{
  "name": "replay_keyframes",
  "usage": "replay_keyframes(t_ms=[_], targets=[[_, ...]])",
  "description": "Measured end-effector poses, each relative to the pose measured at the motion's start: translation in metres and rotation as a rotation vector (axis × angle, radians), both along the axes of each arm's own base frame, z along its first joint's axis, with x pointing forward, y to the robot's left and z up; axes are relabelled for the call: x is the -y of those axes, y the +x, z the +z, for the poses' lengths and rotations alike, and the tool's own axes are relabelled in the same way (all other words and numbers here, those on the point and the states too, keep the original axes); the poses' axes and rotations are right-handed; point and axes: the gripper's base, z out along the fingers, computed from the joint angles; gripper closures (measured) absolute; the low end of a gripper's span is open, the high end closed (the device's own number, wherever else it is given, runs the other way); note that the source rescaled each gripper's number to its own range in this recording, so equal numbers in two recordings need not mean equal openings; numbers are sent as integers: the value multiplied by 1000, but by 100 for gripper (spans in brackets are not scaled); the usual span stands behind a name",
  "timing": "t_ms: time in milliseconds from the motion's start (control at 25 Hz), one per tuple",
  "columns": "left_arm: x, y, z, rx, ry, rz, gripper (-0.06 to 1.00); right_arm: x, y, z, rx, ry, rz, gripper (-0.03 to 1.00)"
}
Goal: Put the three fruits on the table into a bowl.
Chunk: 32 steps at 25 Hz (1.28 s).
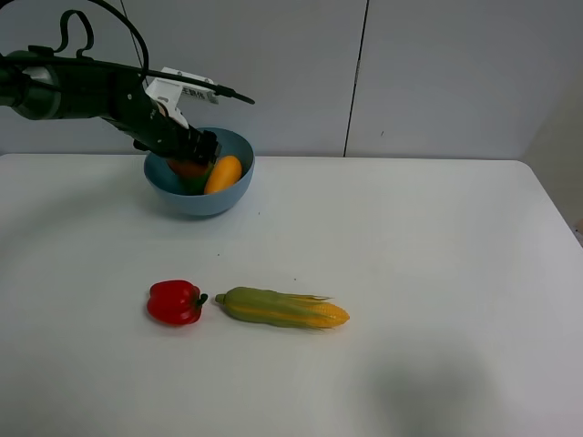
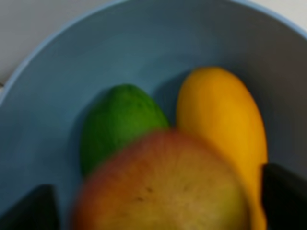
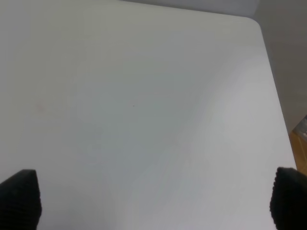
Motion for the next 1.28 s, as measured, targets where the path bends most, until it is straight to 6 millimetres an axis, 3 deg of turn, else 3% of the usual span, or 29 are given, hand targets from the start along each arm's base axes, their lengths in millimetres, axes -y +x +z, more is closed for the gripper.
replay_keyframes(t_ms=[80,160,240,360,520,720,880,1000,1080,1200,1280], targets=[[0,1,1,10,-25,23,21,0,0,0,0,0,0,7],[0,1,4,15,-44,39,3,0,0,0,0,0,0,7],[0,0,12,29,-56,46,-2,0,0,0,0,0,0,7],[-3,-7,45,101,-81,48,-3,0,0,0,0,0,0,7],[-22,-32,122,259,-128,71,-3,0,0,0,0,0,0,7],[-62,-95,214,402,-97,115,-3,0,0,0,0,0,0,7],[-100,-162,269,506,-22,187,-3,0,0,0,0,0,0,7],[-127,-218,291,506,35,291,-3,0,0,0,0,0,0,7],[-139,-255,294,489,63,352,-3,0,0,0,0,0,0,7],[-146,-298,280,481,69,415,-3,0,0,0,0,0,0,7],[-147,-327,259,476,65,448,-3,0,0,0,0,0,0,7]])
